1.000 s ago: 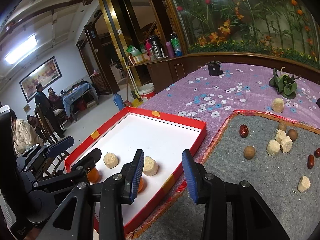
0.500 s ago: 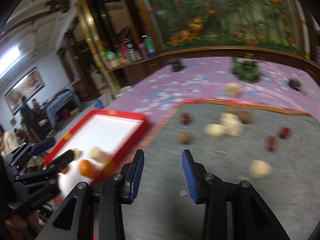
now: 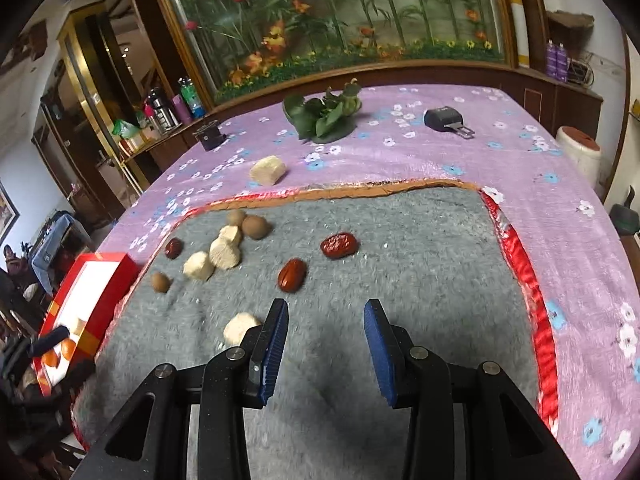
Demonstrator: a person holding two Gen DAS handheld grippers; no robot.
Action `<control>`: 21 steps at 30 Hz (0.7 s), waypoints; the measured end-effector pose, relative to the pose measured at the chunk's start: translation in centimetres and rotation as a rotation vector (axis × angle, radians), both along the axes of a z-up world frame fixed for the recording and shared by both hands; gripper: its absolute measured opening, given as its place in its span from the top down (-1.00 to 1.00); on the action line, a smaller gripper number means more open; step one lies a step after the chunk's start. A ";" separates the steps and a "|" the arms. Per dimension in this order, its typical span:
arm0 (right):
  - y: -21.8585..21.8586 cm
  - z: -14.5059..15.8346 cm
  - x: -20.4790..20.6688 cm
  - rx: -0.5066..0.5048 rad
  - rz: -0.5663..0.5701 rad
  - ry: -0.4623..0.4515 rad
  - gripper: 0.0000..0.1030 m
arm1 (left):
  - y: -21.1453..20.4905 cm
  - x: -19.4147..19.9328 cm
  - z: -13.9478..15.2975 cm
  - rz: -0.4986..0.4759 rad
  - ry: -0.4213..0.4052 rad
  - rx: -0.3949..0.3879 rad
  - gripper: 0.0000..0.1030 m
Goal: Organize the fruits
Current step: 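Return the left tool over the grey mat toward another round cake, then grasp the round cake with the left gripper while the right gripper grasps a red date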
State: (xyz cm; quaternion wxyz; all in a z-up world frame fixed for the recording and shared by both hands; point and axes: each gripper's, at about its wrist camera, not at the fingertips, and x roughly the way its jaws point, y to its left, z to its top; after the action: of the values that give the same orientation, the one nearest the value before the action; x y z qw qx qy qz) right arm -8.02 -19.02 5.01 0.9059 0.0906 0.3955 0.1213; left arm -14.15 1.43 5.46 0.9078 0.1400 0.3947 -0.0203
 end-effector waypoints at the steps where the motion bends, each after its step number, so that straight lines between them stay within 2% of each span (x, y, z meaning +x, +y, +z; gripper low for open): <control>1: 0.2 0.1 0.7 -0.007 -0.004 0.009 0.25 | -0.7 0.2 0.1 -0.019 0.007 -0.004 -0.22; 4: 0.6 0.5 3.3 -0.035 -0.035 0.027 0.26 | -2.2 0.4 0.6 -0.066 0.019 -0.021 -0.22; 9: 0.7 -0.5 7.7 -0.004 -0.085 0.147 0.26 | -3.9 1.5 1.1 -0.093 0.027 -0.018 -0.22; 12: 1.0 -1.3 8.7 -0.019 -0.077 0.179 0.48 | -4.6 2.7 0.9 -0.095 0.054 -0.022 -0.22; 14: 1.0 -2.2 8.8 0.009 -0.053 0.187 0.61 | -5.1 3.3 0.6 -0.104 0.074 -0.032 -0.22; 16: 1.2 -2.3 8.7 -0.038 -0.041 0.161 0.67 | -6.1 3.9 0.1 -0.124 0.099 -0.041 -0.22; 21: -1.4 -2.2 9.0 0.112 -0.030 0.181 0.67 | -8.2 5.4 -1.0 -0.148 0.143 -0.060 -0.21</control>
State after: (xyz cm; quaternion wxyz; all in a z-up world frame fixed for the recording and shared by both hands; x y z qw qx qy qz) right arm 0.99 -20.39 2.79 0.8618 0.1576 0.4669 0.1207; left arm -8.78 -6.75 4.50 0.8772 0.1397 0.4463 -0.1089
